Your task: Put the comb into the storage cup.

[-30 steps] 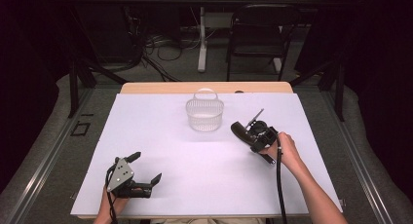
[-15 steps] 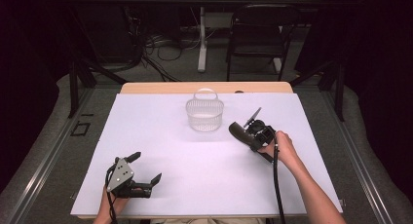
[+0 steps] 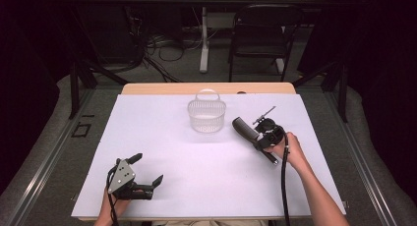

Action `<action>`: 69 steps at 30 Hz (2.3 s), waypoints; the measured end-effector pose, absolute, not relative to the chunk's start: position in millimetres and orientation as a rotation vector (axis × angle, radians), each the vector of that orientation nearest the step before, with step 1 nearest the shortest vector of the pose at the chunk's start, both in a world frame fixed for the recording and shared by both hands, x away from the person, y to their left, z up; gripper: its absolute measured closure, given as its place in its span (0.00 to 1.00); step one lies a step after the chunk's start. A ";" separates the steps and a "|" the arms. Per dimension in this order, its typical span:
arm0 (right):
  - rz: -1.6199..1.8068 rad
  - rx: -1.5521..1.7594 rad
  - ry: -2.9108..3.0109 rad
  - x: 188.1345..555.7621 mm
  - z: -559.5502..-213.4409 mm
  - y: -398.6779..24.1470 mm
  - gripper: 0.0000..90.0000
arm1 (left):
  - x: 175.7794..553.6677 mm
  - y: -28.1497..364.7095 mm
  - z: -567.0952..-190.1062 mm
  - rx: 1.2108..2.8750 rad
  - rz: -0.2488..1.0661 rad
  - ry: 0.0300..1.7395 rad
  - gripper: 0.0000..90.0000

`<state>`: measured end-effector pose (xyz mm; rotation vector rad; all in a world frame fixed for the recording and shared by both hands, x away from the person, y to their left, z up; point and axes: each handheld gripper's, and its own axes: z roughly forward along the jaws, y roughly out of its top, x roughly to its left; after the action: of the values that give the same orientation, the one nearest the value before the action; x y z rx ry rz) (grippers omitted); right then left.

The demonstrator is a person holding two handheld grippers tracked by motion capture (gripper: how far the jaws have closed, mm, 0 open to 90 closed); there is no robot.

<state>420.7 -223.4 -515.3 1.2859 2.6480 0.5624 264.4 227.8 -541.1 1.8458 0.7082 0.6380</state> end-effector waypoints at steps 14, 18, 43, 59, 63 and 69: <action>0.740 1.219 2.555 402.1 -505.7 -231.4 0.81 | 264.5 228.2 -541.4 1.844 0.631 0.706 0.00; 0.788 1.203 2.550 396.9 -507.2 -233.0 0.80 | 264.7 228.5 -541.5 1.845 0.628 0.708 0.00; 1.012 1.099 2.429 377.1 -504.3 -235.9 0.80 | 266.1 227.8 -542.5 1.846 0.610 0.709 0.00; 1.107 1.057 2.354 373.9 -502.0 -234.0 0.80 | 266.6 228.0 -543.0 1.843 0.607 0.713 0.00; 1.119 1.052 2.344 373.2 -501.4 -233.0 0.80 | 266.5 228.3 -542.9 1.845 0.608 0.711 0.00; 1.144 1.041 2.316 371.9 -499.9 -232.0 0.81 | 266.3 228.3 -542.5 1.844 0.611 0.709 0.00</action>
<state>371.9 -232.0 -499.9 1.0409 2.3159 1.1442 266.3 228.3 -542.5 1.8443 0.7088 0.6113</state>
